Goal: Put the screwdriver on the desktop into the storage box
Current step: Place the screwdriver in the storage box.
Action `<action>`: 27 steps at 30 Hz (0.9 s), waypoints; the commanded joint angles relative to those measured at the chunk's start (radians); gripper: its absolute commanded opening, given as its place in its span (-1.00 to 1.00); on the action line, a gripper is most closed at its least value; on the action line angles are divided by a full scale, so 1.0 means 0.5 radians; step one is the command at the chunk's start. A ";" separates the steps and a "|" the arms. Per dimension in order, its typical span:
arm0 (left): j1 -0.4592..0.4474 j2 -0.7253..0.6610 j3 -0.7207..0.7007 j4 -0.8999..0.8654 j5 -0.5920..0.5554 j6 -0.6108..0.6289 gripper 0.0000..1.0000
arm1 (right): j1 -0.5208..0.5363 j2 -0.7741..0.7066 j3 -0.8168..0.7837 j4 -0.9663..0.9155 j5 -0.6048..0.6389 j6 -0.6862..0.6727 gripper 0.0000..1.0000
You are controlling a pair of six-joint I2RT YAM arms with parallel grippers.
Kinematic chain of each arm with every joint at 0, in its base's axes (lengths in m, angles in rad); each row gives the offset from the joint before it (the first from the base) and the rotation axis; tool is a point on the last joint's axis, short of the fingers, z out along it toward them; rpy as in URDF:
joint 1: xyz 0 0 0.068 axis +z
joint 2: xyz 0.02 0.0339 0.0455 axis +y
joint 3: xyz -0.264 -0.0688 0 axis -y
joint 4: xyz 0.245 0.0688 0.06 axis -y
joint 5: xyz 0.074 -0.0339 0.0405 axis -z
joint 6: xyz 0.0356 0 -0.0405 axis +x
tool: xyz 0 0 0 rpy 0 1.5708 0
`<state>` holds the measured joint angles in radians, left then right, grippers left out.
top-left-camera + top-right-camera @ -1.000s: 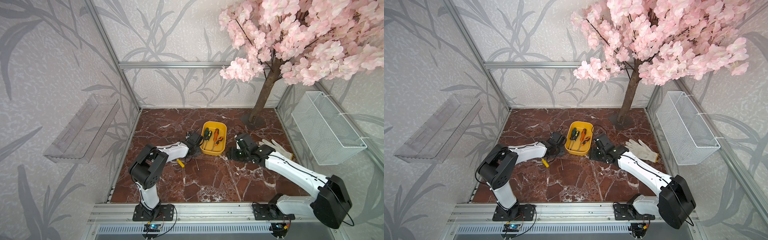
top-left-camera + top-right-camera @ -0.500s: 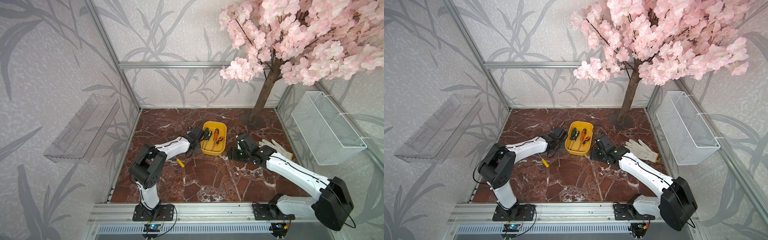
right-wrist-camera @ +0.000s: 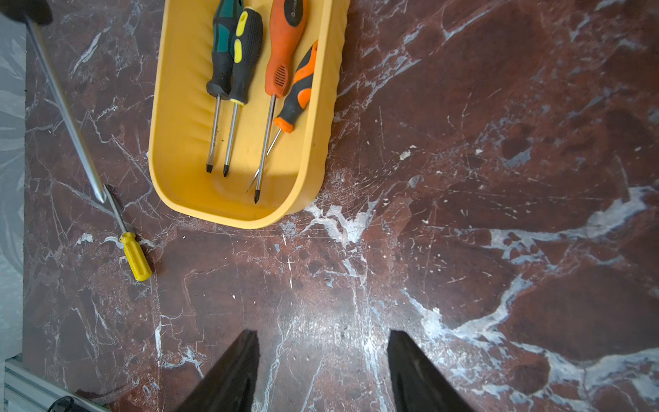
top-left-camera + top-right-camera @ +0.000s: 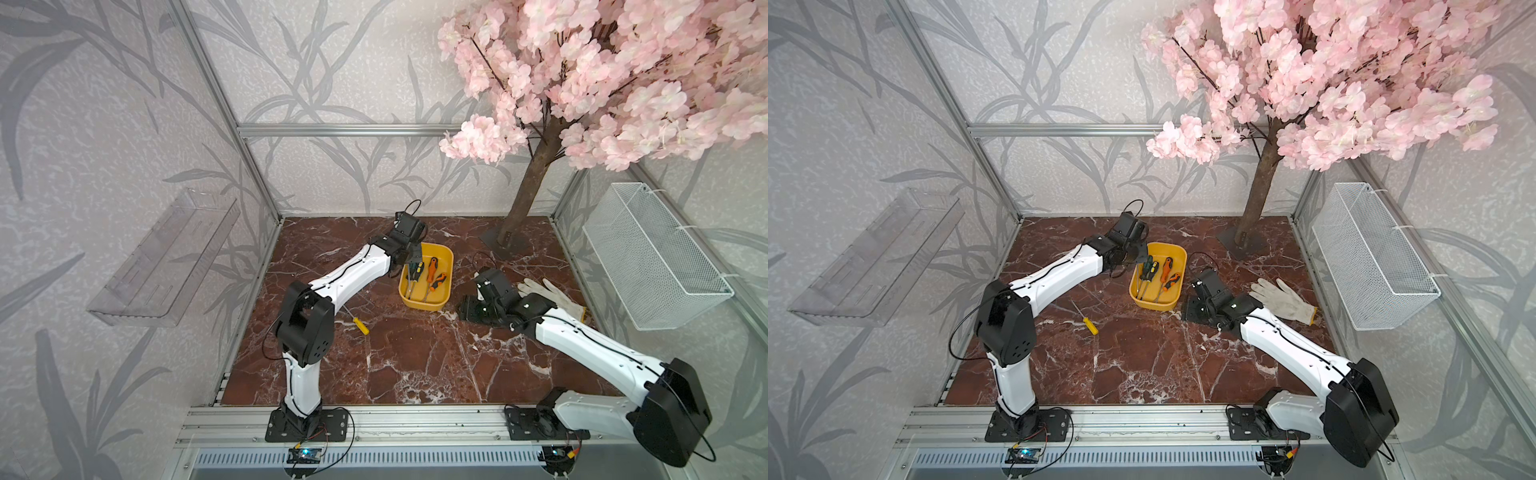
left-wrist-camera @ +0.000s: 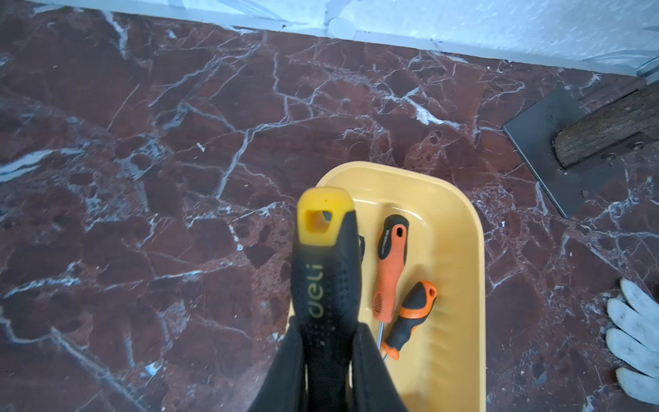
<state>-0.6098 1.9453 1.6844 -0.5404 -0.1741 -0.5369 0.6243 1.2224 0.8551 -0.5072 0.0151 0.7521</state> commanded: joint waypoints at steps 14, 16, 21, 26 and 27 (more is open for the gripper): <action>-0.083 0.530 0.424 -0.001 0.069 0.290 -0.64 | -0.012 -0.070 -0.041 -0.080 0.068 0.018 0.24; -0.094 0.570 0.420 0.003 0.079 0.299 -0.62 | -0.014 -0.069 -0.041 -0.080 0.071 0.019 0.24; -0.130 0.640 0.394 0.023 0.060 0.317 -0.60 | -0.022 -0.059 -0.041 -0.083 0.068 0.019 0.24; -0.146 0.671 0.380 0.046 0.020 0.329 -0.56 | -0.023 -0.052 -0.041 -0.080 0.063 0.018 0.24; -0.146 0.673 0.377 0.047 0.013 0.329 -0.52 | -0.026 -0.055 -0.040 -0.081 0.062 0.019 0.24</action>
<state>-0.6800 2.2738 1.8645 -0.5404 -0.1459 -0.3912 0.6167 1.1988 0.8474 -0.5282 0.0296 0.7555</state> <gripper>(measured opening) 0.227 0.618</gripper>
